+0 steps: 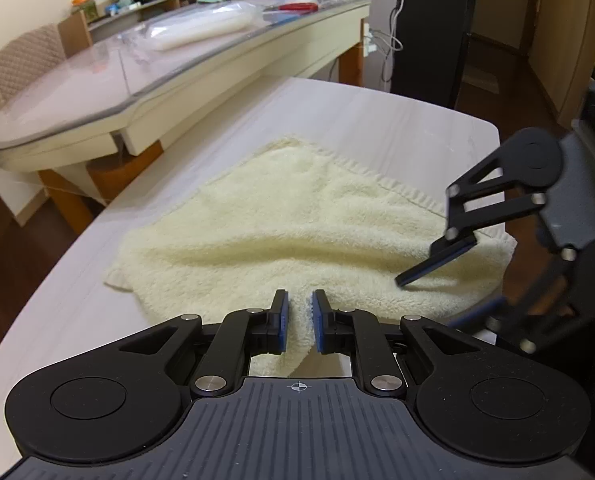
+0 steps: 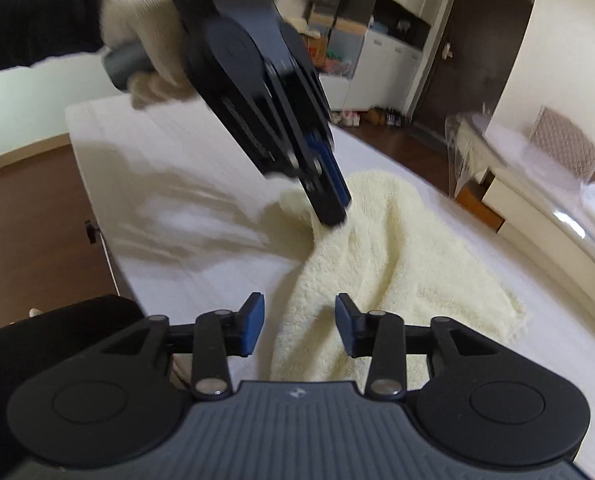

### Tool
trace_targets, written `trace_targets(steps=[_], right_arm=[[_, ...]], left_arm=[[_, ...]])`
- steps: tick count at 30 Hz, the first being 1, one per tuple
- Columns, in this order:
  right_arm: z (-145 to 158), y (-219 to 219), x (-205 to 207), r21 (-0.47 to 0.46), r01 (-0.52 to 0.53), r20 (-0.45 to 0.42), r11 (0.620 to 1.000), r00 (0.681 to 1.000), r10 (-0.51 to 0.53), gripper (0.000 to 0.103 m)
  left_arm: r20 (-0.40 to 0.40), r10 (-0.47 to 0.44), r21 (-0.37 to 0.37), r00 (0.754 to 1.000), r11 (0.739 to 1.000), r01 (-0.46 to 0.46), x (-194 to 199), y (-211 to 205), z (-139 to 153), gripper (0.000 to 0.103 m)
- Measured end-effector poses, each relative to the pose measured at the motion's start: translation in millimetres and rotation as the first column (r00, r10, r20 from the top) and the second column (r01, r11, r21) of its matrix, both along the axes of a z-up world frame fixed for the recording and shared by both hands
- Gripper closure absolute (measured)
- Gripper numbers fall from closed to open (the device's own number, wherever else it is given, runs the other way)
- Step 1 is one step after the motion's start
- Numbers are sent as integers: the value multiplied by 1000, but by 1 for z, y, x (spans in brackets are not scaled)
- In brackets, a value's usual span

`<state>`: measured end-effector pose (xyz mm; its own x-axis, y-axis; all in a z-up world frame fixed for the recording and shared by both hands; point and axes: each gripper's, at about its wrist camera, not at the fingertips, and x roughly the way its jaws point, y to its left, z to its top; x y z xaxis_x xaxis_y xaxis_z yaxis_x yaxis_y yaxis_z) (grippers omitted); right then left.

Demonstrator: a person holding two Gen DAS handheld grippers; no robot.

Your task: Fold towel

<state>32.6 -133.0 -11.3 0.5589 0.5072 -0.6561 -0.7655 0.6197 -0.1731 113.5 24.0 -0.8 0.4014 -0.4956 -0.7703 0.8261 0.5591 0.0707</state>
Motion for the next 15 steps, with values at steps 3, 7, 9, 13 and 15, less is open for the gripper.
trace_targets(steps=[3,7,9,13,15], right_arm=[[8,-19,13,132,52,-82,990,996,-41,97],[21,-47,28,294,131,-191,947,979,-76,97],[26,-58,34,349,162,-228,923,970,-84,97],[35,-72,37,419,168,-268,892,962,-55,97],[37,-75,38,435,169,-281,884,959,-44,97]], left_arm=[[38,17,-3,999,1000,-17,-16,13,-1,83],[77,34,-7,996,999,-34,-38,25,-5,70],[81,41,-13,996,999,-40,-44,25,-11,68],[147,55,11,988,998,-57,-46,10,-23,68],[203,53,38,978,997,-62,-45,0,-26,69]])
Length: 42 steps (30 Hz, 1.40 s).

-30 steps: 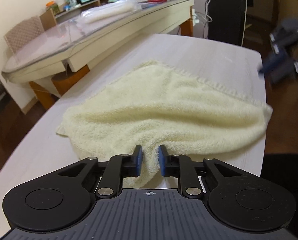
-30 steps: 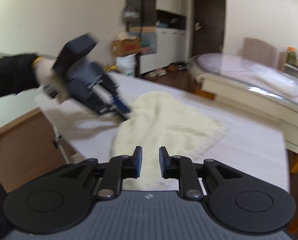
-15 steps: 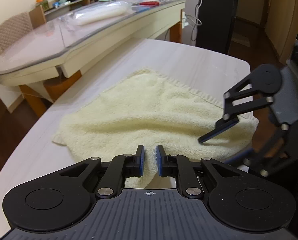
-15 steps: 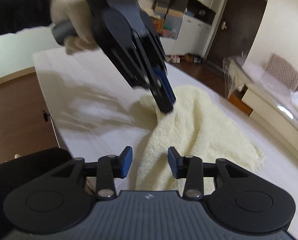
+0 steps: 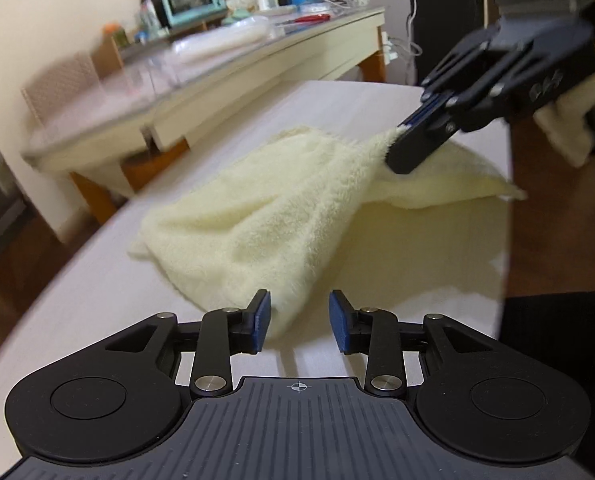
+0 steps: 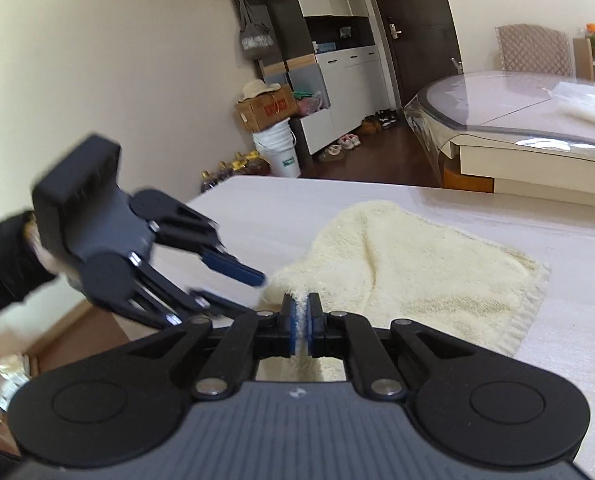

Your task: Fold towel

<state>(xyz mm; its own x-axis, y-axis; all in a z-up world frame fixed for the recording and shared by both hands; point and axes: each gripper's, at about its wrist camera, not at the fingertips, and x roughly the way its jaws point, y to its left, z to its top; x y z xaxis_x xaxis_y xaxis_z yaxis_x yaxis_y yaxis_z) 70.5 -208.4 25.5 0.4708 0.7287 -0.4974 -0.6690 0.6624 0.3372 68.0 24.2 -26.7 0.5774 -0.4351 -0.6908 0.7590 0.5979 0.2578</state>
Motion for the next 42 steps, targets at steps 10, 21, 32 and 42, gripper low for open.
trace_targets(steps=[10,21,32,42], right_arm=[[0,-5,2,-21,-107,-87,994,991,105,97],[-10,-33,22,12,186,-98,983,978,-184,95],[-19,-27,32,-42,169,-101,985,980,-172,91],[-33,-18,44,-43,146,-100,988,984,-150,91]], left_arm=[[-196,-220,150,956,956,251,12,2,43,94],[-31,-49,116,998,992,52,103,-46,46,72],[-96,38,-37,995,998,-41,71,7,57,59],[-214,148,-151,966,972,-182,49,25,30,65]])
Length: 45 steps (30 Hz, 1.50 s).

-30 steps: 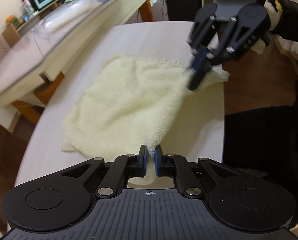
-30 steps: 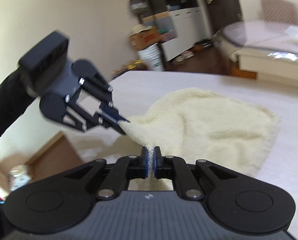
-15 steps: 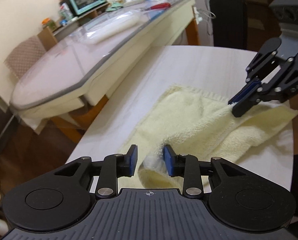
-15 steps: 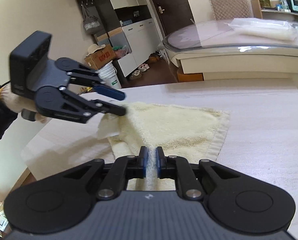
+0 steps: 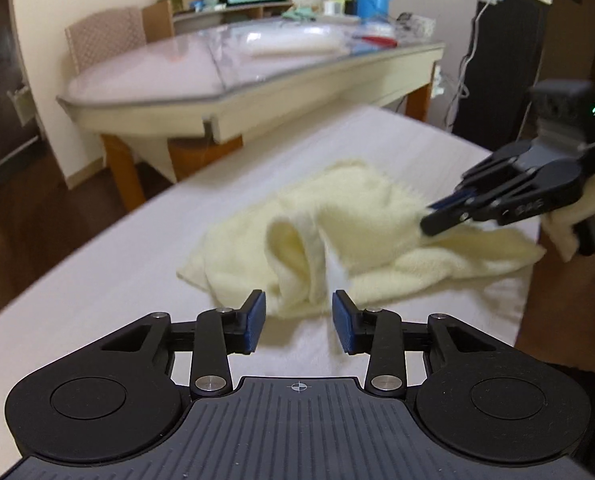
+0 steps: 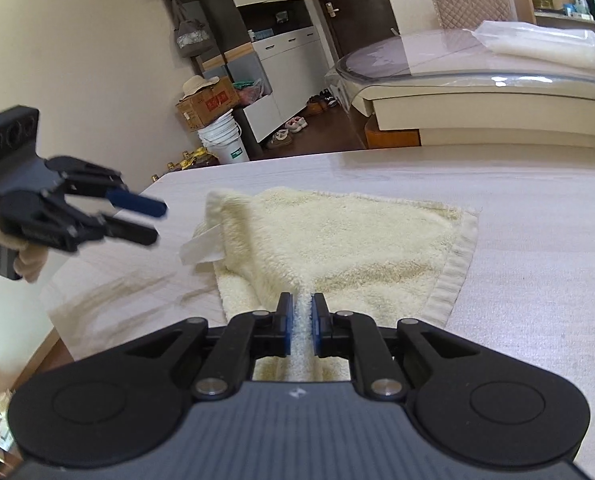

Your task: Fold towel

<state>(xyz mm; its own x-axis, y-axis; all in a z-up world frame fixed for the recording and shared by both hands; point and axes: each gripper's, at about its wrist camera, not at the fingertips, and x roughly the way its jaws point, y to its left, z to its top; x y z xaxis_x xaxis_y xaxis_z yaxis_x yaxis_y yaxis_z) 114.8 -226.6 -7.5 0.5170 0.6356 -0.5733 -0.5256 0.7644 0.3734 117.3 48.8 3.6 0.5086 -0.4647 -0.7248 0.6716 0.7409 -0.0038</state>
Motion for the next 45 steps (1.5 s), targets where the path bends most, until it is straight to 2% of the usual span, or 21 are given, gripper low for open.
trace_targets(steps=[2,7,12,21,23,26,28,31,33,38,40,45], right_arm=[[0,2,-2,-4,-3,-1,1000,1000,3,91],[-3,0,-4,2,4,-15,1000,1000,-4,89],[-5,0,-5,7,1,-22,1000,1000,-1,89],[-9,-2,-3,16,11,-31,1000,999,-10,88],[-9,-3,-4,23,11,-31,1000,999,-10,88],[-6,-6,-8,34,18,-13,999,1000,-17,88],[-1,-9,-13,45,16,6,999,1000,-16,87],[14,-19,-33,56,0,73,998,997,-5,85],[21,-24,-47,49,-7,113,999,994,1,80],[29,-30,-84,-39,-25,196,999,980,32,71],[27,-30,-100,-105,-27,220,994,974,50,70],[24,-32,-130,-201,-64,253,977,961,115,69]], left_arm=[[-6,-3,-14,1000,1000,3,7,-8,-9,67],[-19,-11,-40,1000,999,11,23,-20,-17,81],[-17,-26,-56,1000,998,25,35,-27,-17,81],[-100,-50,-25,994,999,48,62,-37,-31,80],[-110,-57,-34,992,998,53,61,-38,-30,92],[-90,-49,-44,995,998,45,52,-37,-21,95],[-95,-26,-78,995,997,19,45,-28,-12,95],[-114,20,-112,993,993,-32,20,-3,5,95],[-134,41,-122,990,991,-57,5,12,12,95],[-194,87,-97,977,989,-108,-46,47,16,95],[-212,115,-92,970,986,-137,-65,60,13,95],[-259,164,-110,952,974,-198,-92,78,0,95]])
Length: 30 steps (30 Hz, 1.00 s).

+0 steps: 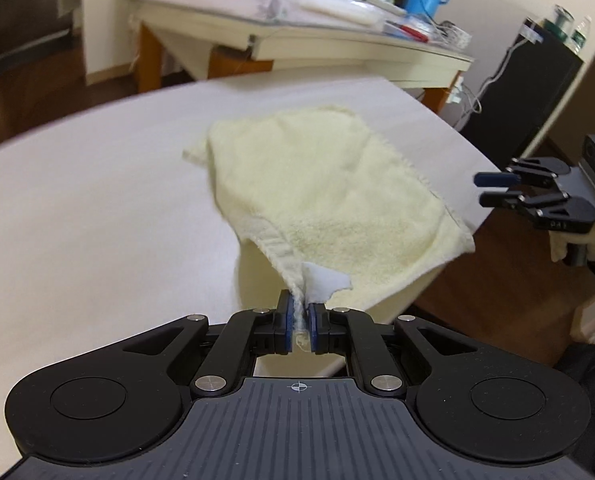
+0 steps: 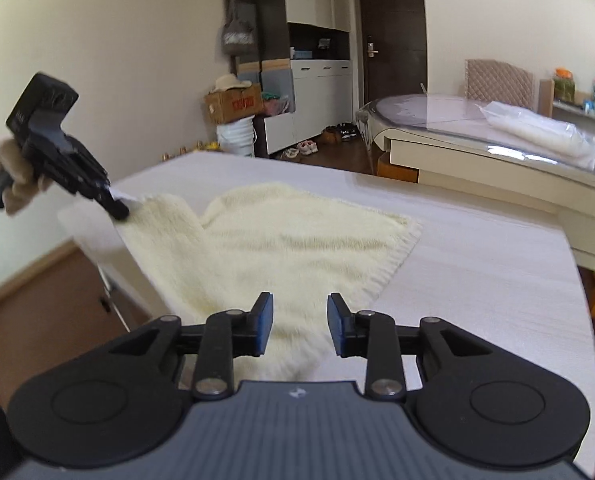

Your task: Fold towel

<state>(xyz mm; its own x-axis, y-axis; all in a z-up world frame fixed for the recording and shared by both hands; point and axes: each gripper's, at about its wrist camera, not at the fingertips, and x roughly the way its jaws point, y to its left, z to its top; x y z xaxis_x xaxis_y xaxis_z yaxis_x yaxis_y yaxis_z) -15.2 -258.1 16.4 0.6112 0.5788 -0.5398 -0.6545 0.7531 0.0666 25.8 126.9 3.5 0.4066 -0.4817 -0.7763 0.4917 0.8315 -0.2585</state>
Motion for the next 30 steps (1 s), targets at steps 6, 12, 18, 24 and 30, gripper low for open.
trace_targets(steps=[6,12,18,24,30], right_arm=[[-17,20,-49,-268,-103,93,958,987,132,65],[-48,52,-76,-512,-100,252,853,932,260,57],[-67,76,-78,-653,-69,357,755,850,387,57],[-78,82,-72,-722,-76,357,688,811,464,71],[-69,74,-76,-697,-122,336,706,814,473,88]], left_arm=[[-41,-9,-43,999,999,7,-17,-9,-18,95],[-54,5,-49,999,999,-8,-21,-7,-23,95],[-53,9,-36,999,999,-11,-21,-5,-21,95],[-57,16,-33,998,999,-18,-21,-2,-23,95],[-47,-1,3,999,1000,2,-25,-4,-23,92]])
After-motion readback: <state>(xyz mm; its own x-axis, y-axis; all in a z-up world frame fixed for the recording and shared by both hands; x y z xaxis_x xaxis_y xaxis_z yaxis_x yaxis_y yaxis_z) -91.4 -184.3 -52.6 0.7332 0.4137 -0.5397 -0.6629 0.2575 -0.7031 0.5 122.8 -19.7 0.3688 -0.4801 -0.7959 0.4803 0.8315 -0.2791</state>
